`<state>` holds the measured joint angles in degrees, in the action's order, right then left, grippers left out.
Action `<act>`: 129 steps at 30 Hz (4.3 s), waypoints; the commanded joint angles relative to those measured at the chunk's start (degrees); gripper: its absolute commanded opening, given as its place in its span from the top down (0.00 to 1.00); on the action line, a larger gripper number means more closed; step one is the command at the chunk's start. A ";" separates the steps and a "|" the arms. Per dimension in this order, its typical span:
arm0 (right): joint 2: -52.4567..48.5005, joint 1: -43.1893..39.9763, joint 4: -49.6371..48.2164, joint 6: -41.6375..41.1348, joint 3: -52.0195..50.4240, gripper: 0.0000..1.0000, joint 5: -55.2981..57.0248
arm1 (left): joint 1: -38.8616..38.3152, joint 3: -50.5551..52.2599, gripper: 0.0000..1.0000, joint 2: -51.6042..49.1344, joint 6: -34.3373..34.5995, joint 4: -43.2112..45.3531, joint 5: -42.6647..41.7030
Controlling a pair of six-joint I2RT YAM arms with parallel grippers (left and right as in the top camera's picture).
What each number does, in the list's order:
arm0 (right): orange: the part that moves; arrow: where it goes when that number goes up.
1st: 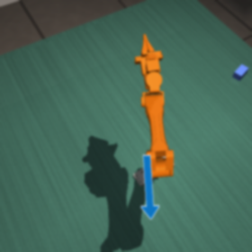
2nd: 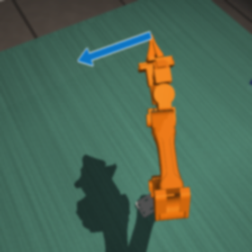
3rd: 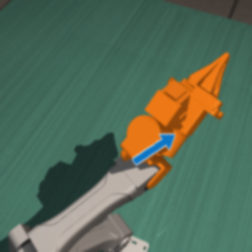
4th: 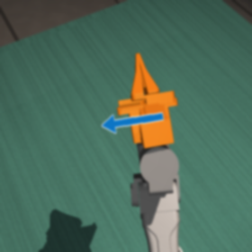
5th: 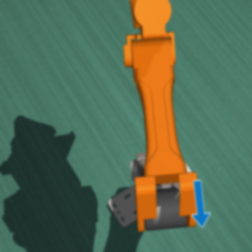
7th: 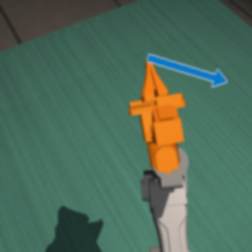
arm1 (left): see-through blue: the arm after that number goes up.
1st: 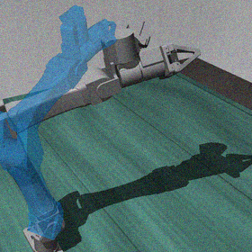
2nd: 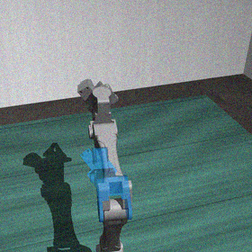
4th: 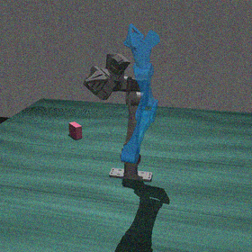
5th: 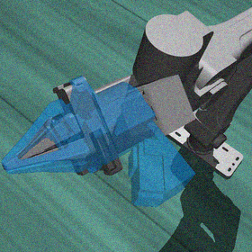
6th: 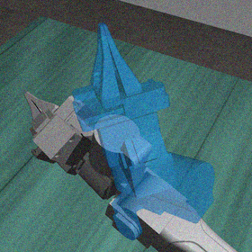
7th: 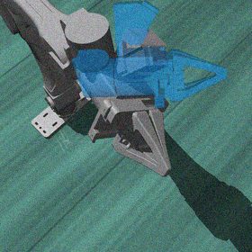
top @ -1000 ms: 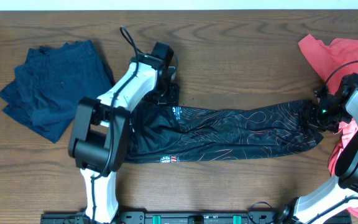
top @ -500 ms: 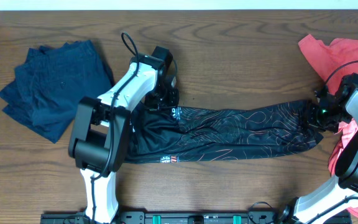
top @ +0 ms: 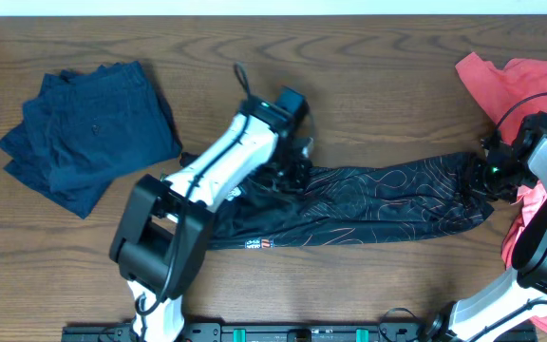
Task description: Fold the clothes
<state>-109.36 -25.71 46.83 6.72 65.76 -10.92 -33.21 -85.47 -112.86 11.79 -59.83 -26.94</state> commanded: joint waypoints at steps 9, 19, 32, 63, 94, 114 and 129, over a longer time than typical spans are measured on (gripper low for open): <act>-2.99 0.28 2.97 0.22 -1.75 0.99 0.37 | 6.67 -1.77 0.29 1.36 -0.28 -2.05 9.92; 5.35 7.91 10.34 0.68 1.46 0.99 1.70 | 20.79 -1.77 0.29 9.51 -0.28 -2.97 9.90; 8.98 29.40 17.25 -10.56 1.49 0.99 0.90 | 24.26 -1.66 0.29 11.17 -0.28 -4.68 9.90; 10.47 50.21 6.62 -30.16 1.97 0.64 4.42 | 24.26 -1.60 0.28 11.15 -0.61 -6.40 10.21; 10.75 53.20 2.62 -28.37 -5.46 0.89 -6.82 | 24.26 -0.24 0.28 11.02 -0.55 -6.12 10.34; 18.60 52.50 9.68 -18.14 -0.20 0.58 -0.02 | 24.59 0.04 0.12 11.02 -0.57 -10.40 17.97; 28.48 41.79 14.14 -22.18 0.24 0.44 3.63 | 30.73 21.62 0.03 10.95 -3.15 7.21 19.85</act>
<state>-80.82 16.58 60.80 -14.33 65.67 -8.01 -2.50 -66.59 -101.93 10.37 -54.70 -7.55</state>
